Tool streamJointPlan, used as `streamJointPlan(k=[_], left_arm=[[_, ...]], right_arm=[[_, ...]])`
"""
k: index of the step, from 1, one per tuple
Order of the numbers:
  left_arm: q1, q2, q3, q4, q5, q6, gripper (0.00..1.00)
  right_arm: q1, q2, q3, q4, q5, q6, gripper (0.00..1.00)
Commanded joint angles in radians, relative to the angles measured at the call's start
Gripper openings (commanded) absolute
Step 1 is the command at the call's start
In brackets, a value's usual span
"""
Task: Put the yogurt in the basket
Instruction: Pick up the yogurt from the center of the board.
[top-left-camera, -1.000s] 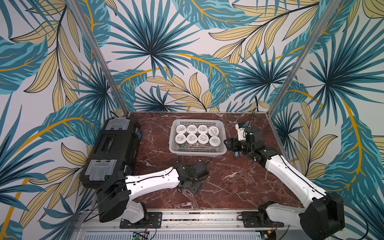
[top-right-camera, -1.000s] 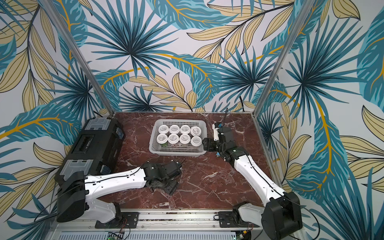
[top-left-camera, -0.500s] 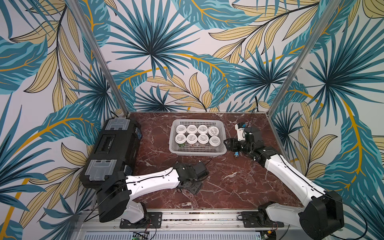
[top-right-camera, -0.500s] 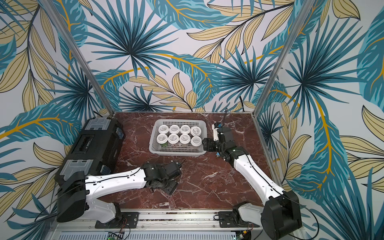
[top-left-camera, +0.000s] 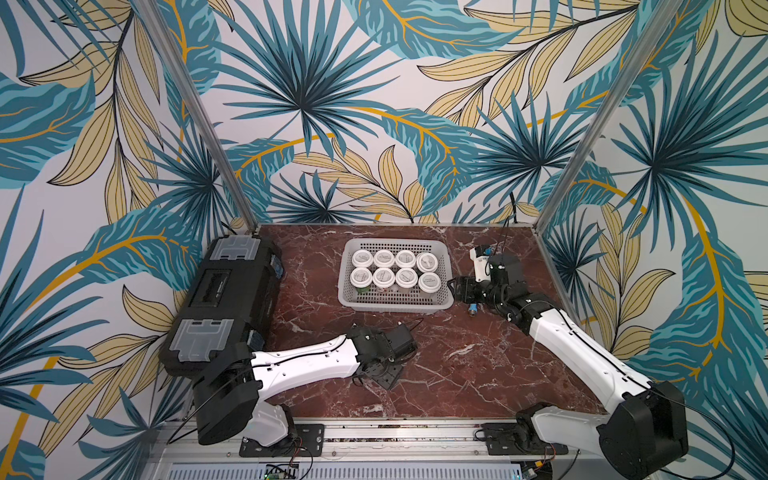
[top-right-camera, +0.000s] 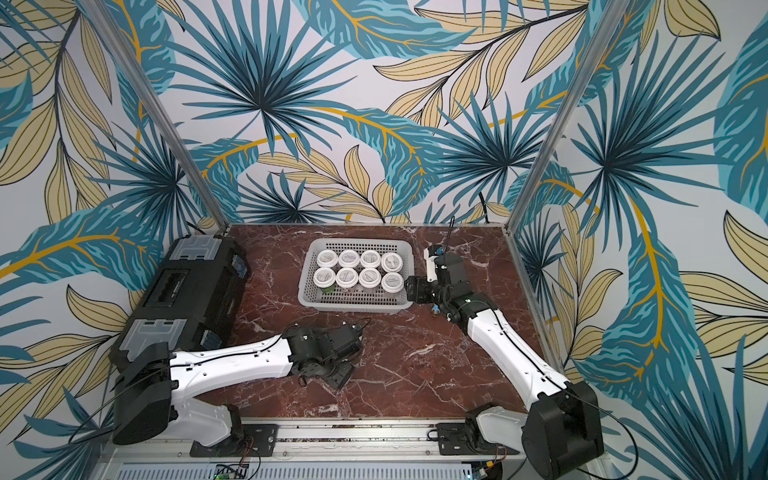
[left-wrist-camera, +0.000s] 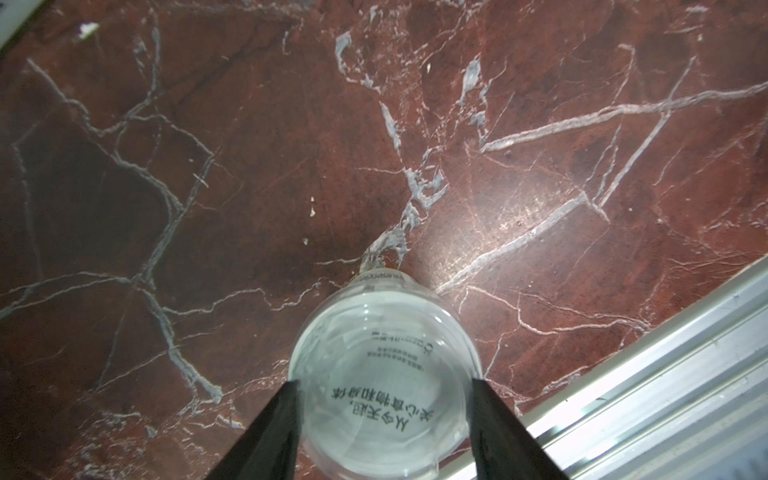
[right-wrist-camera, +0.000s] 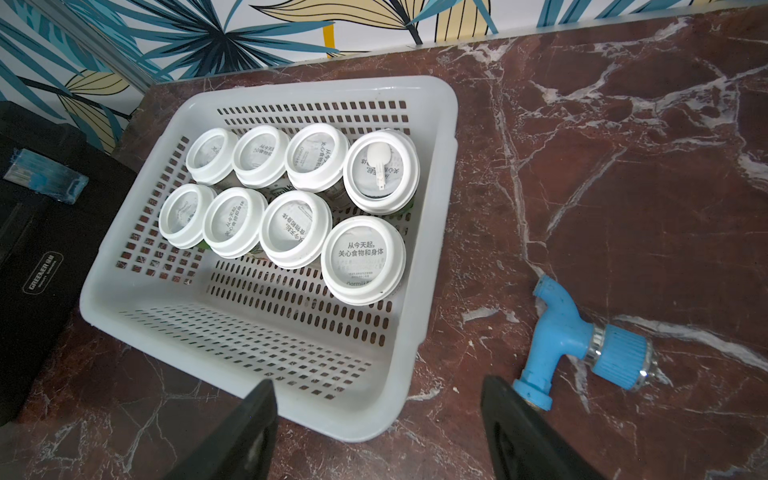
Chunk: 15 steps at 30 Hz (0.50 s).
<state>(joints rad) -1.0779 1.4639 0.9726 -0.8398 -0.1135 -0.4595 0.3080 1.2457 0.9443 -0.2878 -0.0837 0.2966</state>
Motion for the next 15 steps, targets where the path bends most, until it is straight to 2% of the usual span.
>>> streamJointPlan(k=[1, 7, 15], left_arm=[[0.008, -0.021, 0.063, -0.071, -0.036, 0.022, 0.59], [0.064, -0.045, 0.161, -0.147, -0.044, 0.082, 0.59], [0.193, -0.034, 0.347, -0.223, -0.041, 0.211, 0.59]], right_arm=[[-0.001, 0.012, -0.013, 0.010, -0.008, 0.005, 0.81], [-0.002, 0.010, -0.012, 0.007, -0.005, 0.002, 0.81], [-0.001, 0.012, -0.011, 0.004, -0.002, 0.001, 0.81]])
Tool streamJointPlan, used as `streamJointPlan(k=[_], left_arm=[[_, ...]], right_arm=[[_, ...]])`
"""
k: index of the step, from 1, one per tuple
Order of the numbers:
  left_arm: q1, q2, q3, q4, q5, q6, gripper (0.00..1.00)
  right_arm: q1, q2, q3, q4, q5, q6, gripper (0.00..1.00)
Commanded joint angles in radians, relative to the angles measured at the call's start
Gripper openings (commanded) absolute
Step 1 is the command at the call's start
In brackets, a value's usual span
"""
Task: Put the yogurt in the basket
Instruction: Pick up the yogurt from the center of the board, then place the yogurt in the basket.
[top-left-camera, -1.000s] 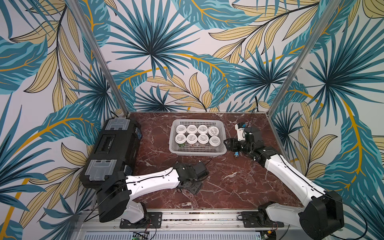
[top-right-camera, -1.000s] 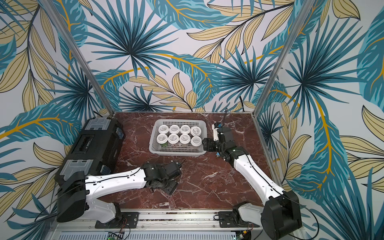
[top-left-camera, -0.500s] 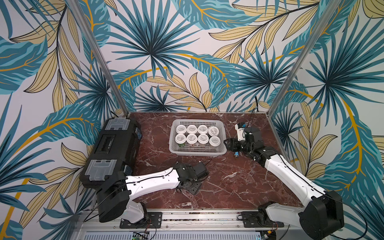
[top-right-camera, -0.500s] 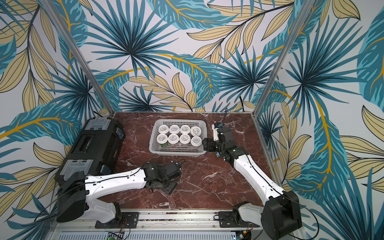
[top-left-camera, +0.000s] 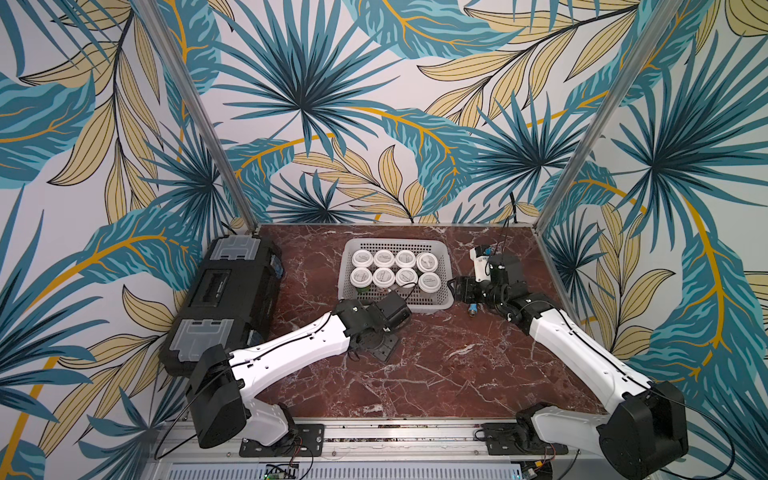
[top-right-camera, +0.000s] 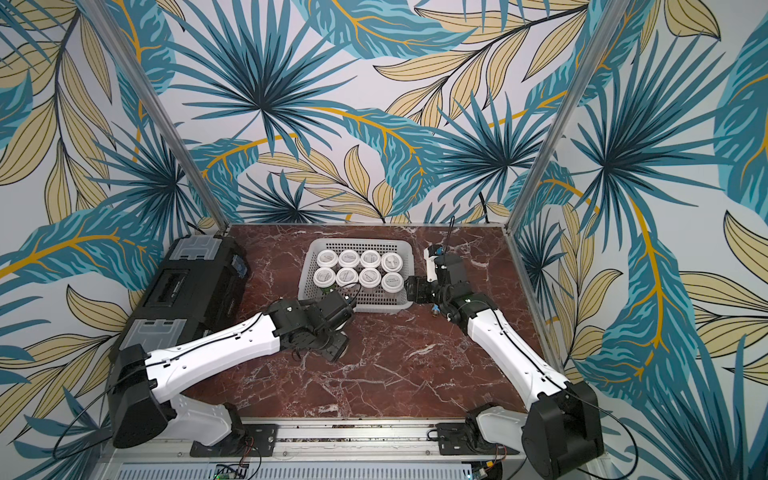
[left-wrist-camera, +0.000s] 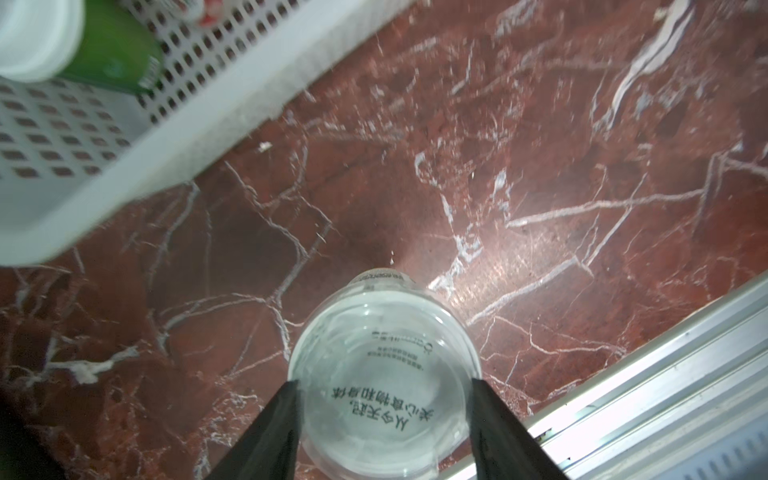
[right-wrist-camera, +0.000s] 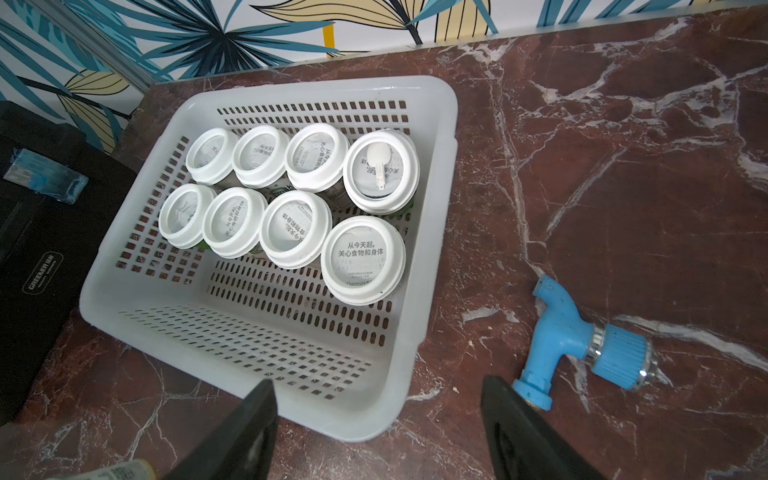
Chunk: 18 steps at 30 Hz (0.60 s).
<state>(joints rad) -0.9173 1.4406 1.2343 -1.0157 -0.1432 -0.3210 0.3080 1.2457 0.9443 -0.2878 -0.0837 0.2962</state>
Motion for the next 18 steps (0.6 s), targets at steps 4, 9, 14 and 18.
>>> streamJointPlan(k=[4, 9, 14, 18], left_arm=[[0.093, 0.027, 0.181, -0.049, 0.014, 0.134, 0.59], [0.157, 0.094, 0.282, -0.046, 0.030, 0.202, 0.60], [0.229, 0.170, 0.371, -0.009, 0.116, 0.251, 0.60], [0.254, 0.247, 0.443, -0.003, 0.149, 0.277, 0.60]], right_arm=[[-0.001, 0.017, -0.010, 0.004, 0.000, -0.001, 0.81], [-0.002, 0.021, -0.010, 0.004, 0.002, -0.002, 0.81], [-0.001, 0.041, -0.006, 0.006, -0.002, -0.002, 0.80], [-0.002, 0.047, -0.006, 0.006, 0.001, -0.003, 0.80]])
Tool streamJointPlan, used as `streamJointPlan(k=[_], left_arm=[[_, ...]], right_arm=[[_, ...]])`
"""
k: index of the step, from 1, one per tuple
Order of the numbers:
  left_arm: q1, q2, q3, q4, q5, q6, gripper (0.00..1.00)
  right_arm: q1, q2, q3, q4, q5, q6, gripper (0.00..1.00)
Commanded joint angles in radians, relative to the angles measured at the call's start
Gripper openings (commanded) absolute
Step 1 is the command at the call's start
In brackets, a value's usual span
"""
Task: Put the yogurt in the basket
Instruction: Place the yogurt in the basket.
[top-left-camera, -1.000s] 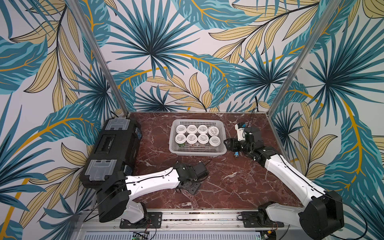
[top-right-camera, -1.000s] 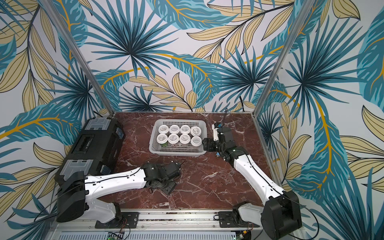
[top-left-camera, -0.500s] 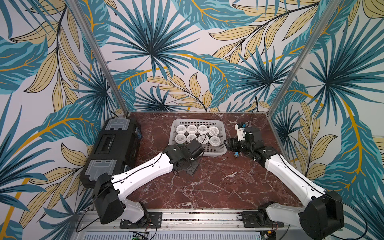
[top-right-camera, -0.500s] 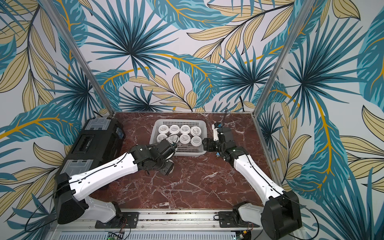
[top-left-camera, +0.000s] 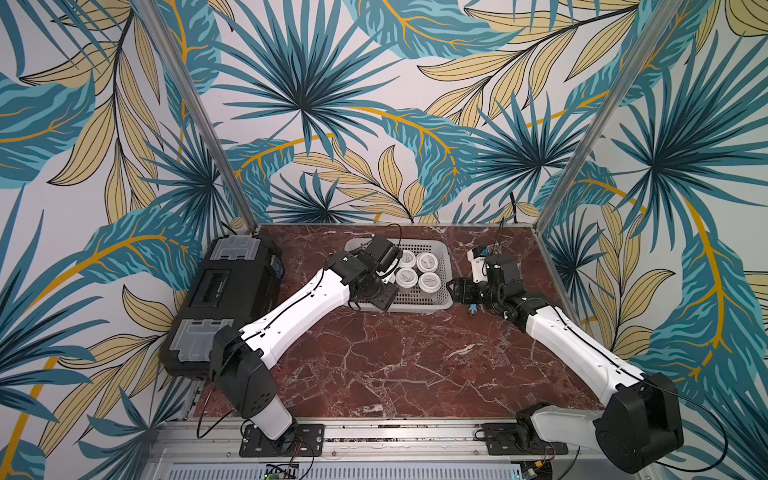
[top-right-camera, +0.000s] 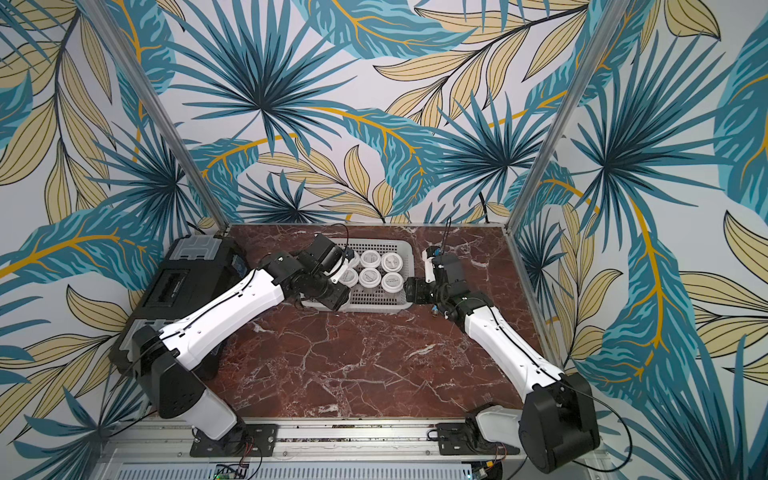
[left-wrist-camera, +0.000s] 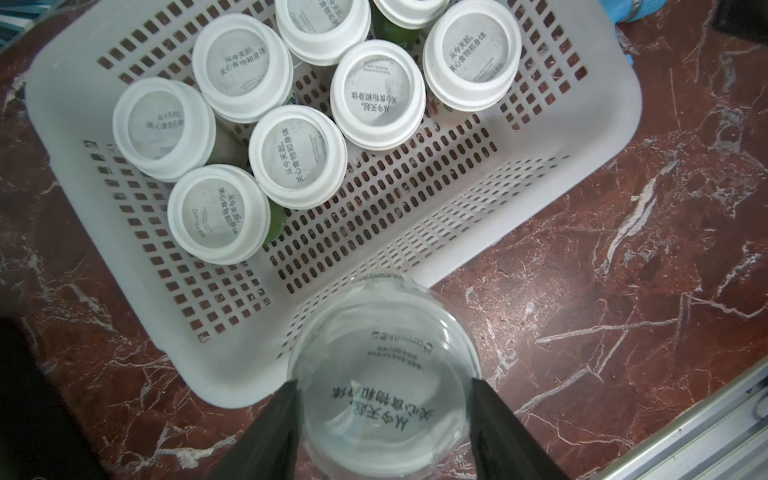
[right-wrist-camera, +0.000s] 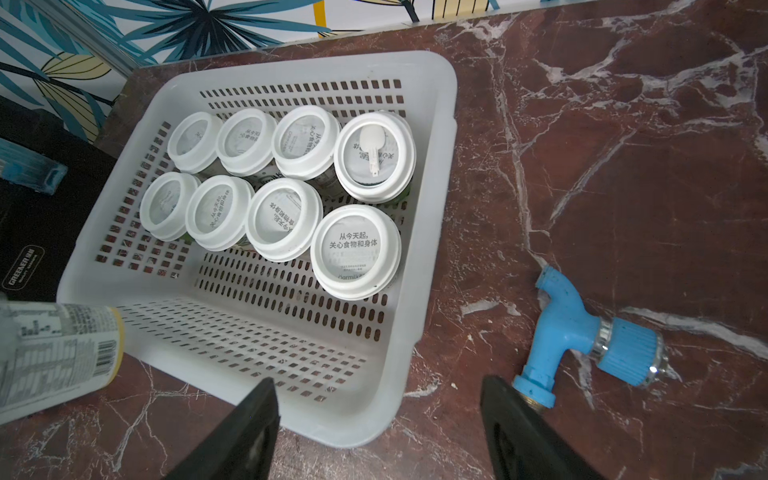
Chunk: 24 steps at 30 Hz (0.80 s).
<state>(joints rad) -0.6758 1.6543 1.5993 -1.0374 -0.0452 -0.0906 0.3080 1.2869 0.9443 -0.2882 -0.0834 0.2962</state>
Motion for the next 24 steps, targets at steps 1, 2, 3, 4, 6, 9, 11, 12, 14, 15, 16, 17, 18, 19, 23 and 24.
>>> streamJointPlan(k=[1, 2, 3, 4, 6, 9, 11, 12, 14, 15, 16, 17, 18, 19, 23, 24], left_arm=[[0.017, 0.056, 0.096, 0.018, 0.058, 0.053, 0.61], [0.021, 0.080, 0.117, 0.013, 0.065, 0.063, 0.61], [0.024, 0.102, 0.134, 0.003, 0.072, 0.068, 0.60], [0.028, 0.122, 0.150, -0.003, 0.079, 0.073, 0.61], [0.030, 0.146, 0.164, 0.009, 0.088, 0.080, 0.60], [0.039, 0.172, 0.171, 0.026, 0.105, 0.083, 0.61], [0.043, 0.185, 0.169, 0.040, 0.106, 0.083, 0.61], [0.045, 0.193, 0.166, 0.049, 0.106, 0.084, 0.61], [0.047, 0.208, 0.161, 0.069, 0.110, 0.089, 0.61], [0.047, 0.214, 0.159, 0.080, 0.111, 0.091, 0.61], [0.047, 0.223, 0.161, 0.083, 0.110, 0.094, 0.61], [0.047, 0.231, 0.165, 0.085, 0.110, 0.094, 0.61], [0.047, 0.239, 0.171, 0.087, 0.113, 0.094, 0.61], [0.047, 0.245, 0.172, 0.091, 0.118, 0.094, 0.61], [0.047, 0.266, 0.165, 0.107, 0.140, 0.088, 0.61], [0.047, 0.272, 0.160, 0.112, 0.142, 0.087, 0.61]], right_arm=[[-0.002, 0.006, -0.005, 0.006, 0.003, -0.004, 0.81], [-0.001, 0.009, -0.005, 0.006, 0.003, -0.004, 0.81], [-0.002, 0.012, -0.006, 0.006, 0.001, -0.003, 0.80], [-0.002, 0.016, -0.004, 0.006, -0.001, -0.003, 0.81], [-0.001, 0.023, -0.003, 0.007, -0.002, -0.003, 0.81], [-0.001, 0.034, -0.001, 0.008, -0.004, -0.002, 0.80], [-0.001, 0.034, -0.001, 0.007, -0.004, -0.003, 0.80], [-0.002, 0.034, -0.002, 0.007, -0.004, -0.002, 0.80], [-0.001, 0.035, -0.001, 0.007, -0.004, -0.003, 0.80], [-0.002, 0.038, -0.001, 0.009, -0.005, -0.003, 0.80], [-0.002, 0.039, 0.001, 0.008, -0.008, -0.002, 0.80], [-0.002, 0.041, 0.001, 0.010, -0.008, -0.003, 0.80], [-0.002, 0.044, 0.001, 0.010, -0.009, -0.002, 0.80], [-0.001, 0.046, 0.002, 0.009, -0.009, -0.003, 0.80], [-0.001, 0.048, 0.003, 0.009, -0.009, -0.003, 0.80], [-0.002, 0.046, 0.002, 0.009, -0.009, -0.002, 0.80]])
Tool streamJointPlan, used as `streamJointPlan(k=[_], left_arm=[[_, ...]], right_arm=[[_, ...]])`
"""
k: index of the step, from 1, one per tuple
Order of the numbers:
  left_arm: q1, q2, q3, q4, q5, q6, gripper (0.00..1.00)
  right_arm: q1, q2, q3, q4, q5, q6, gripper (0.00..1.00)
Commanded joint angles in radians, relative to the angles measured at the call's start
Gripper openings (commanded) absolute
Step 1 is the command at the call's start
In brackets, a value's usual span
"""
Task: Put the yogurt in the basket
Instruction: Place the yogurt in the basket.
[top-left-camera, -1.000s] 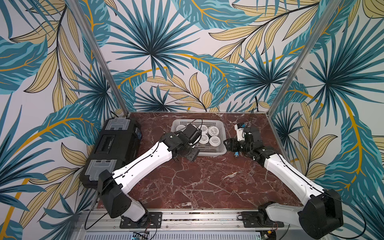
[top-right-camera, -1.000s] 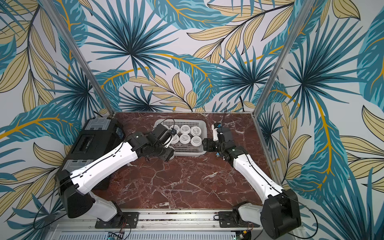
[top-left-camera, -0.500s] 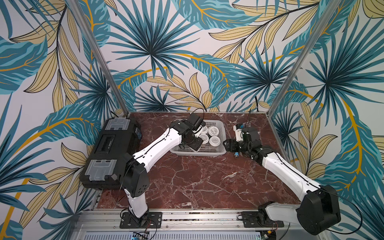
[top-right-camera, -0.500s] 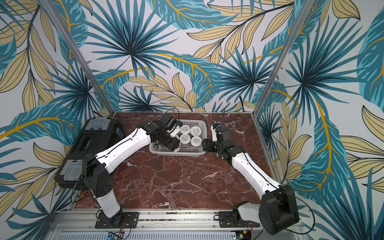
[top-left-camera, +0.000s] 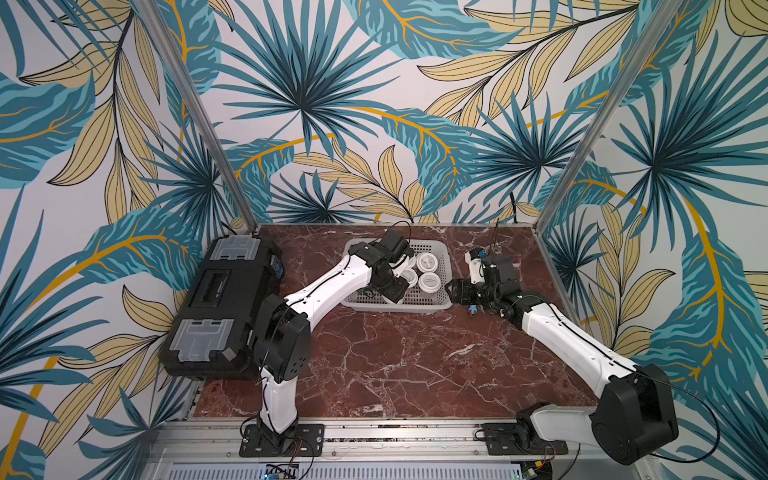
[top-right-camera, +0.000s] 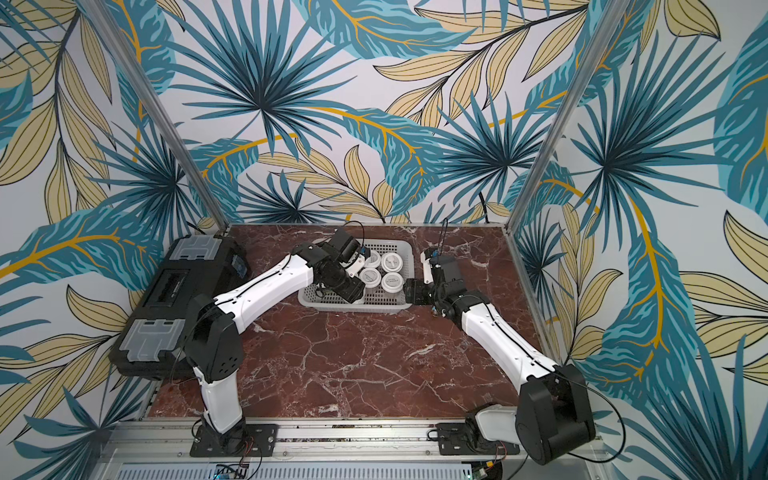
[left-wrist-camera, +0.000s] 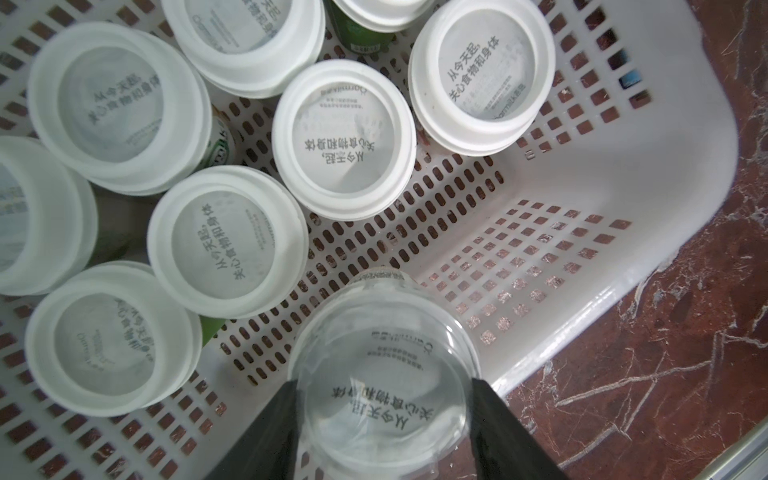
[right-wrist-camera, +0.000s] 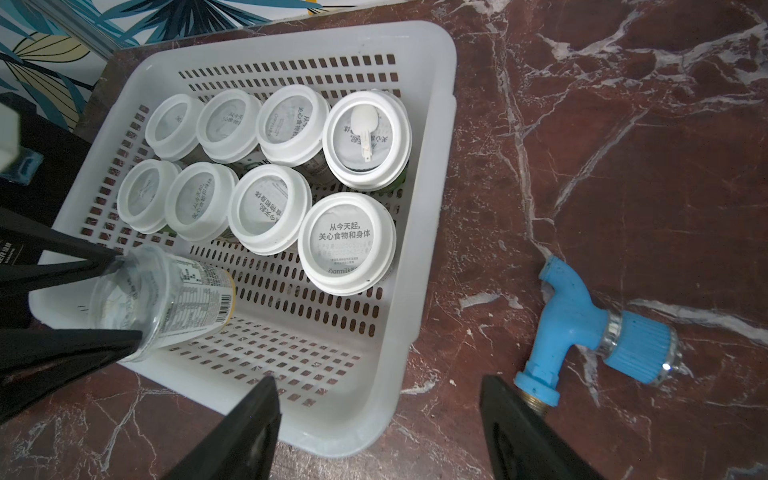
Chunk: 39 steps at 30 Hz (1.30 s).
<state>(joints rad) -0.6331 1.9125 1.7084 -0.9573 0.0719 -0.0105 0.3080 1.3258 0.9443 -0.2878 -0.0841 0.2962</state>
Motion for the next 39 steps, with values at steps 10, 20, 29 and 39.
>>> streamJointPlan(k=[10, 20, 29, 39], left_arm=[[0.004, 0.055, 0.053, 0.033, 0.008, 0.020, 0.61], [0.008, 0.095, 0.069, 0.032, -0.004, 0.028, 0.61], [0.012, 0.121, 0.068, 0.035, -0.016, 0.033, 0.61], [0.018, 0.132, 0.070, 0.037, -0.036, 0.037, 0.64]], right_arm=[[-0.001, 0.017, 0.004, 0.012, -0.017, -0.001, 0.80], [-0.002, 0.022, 0.005, 0.012, -0.017, -0.001, 0.80], [-0.002, 0.026, 0.005, 0.014, -0.023, 0.000, 0.80], [-0.001, 0.030, 0.007, 0.016, -0.029, 0.001, 0.80]])
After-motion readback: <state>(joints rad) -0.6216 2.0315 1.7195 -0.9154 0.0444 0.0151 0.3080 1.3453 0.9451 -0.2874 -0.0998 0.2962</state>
